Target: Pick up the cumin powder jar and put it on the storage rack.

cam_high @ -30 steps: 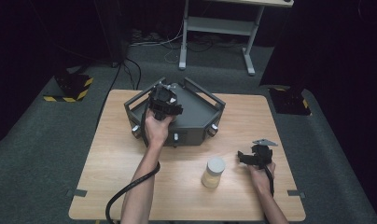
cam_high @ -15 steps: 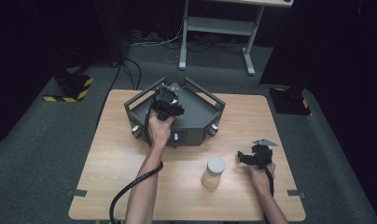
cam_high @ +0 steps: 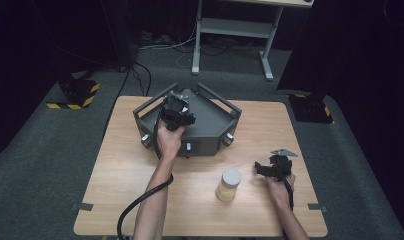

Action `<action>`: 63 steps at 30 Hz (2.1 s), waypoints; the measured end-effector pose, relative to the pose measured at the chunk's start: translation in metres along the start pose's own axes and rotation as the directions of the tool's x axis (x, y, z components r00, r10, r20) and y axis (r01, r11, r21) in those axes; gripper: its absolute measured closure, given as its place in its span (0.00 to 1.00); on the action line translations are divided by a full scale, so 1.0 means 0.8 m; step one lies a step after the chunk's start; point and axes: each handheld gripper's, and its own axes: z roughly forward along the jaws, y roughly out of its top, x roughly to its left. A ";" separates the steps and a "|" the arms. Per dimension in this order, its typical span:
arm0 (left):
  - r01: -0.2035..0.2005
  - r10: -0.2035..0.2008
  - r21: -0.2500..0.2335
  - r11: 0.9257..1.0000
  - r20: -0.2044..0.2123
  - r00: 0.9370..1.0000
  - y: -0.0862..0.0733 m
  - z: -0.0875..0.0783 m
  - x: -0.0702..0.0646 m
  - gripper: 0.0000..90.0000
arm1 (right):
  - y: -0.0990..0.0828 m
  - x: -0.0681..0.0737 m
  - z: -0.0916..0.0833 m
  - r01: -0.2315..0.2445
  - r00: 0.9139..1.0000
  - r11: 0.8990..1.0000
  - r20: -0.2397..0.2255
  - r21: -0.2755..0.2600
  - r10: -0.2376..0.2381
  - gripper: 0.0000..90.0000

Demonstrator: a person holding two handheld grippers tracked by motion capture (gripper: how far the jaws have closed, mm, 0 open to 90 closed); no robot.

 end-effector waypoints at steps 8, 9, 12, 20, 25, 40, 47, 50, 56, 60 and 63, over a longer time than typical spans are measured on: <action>-0.029 0.029 0.021 0.999 0.006 1.000 0.005 -0.007 0.002 0.17 | 0.000 0.000 0.000 -0.002 1.000 1.000 0.002 -0.001 0.002 0.09; -0.031 0.030 0.017 0.999 0.006 1.000 0.003 -0.009 0.002 0.14 | 0.000 0.000 0.000 -0.002 1.000 1.000 0.002 -0.001 0.002 0.09; -0.032 0.032 0.008 0.999 -0.002 0.999 -0.002 -0.015 0.003 0.08 | 0.000 0.000 0.000 -0.002 1.000 1.000 0.002 -0.002 0.002 0.09; -0.025 0.026 -0.010 1.000 0.033 0.999 -0.009 -0.039 0.018 0.06 | 0.000 0.000 0.000 -0.005 1.000 1.000 0.005 -0.001 0.005 0.09; -0.020 0.021 -0.023 1.000 0.049 0.999 -0.017 -0.054 0.024 0.04 | 0.000 0.001 0.000 -0.006 1.000 1.000 0.005 -0.001 0.006 0.09; -0.069 0.075 -0.098 0.993 0.066 0.995 -0.063 -0.099 0.031 0.01 | 0.000 0.001 0.000 -0.005 1.000 1.000 0.005 -0.001 0.005 0.09; -0.087 0.097 -0.117 0.989 0.082 0.992 -0.088 -0.112 0.030 0.00 | 0.000 0.001 0.000 -0.006 1.000 1.000 0.005 -0.001 0.006 0.09; -0.090 0.100 -0.123 0.988 0.084 0.991 -0.103 -0.118 0.029 0.00 | 0.000 0.001 0.000 -0.006 1.000 1.000 0.005 -0.001 0.006 0.09; -0.076 0.087 -0.123 0.990 0.088 0.992 -0.128 -0.123 0.032 0.00 | 0.000 0.001 0.000 -0.006 1.000 1.000 0.006 -0.001 0.006 0.09; -0.063 0.073 -0.111 0.992 0.080 0.994 -0.142 -0.121 0.033 0.00 | 0.000 0.001 0.000 -0.005 1.000 1.000 0.006 -0.001 0.005 0.09; -0.047 0.055 -0.098 0.994 0.084 0.995 -0.154 -0.116 0.037 0.00 | 0.000 0.001 0.000 -0.006 1.000 1.000 0.006 -0.001 0.006 0.09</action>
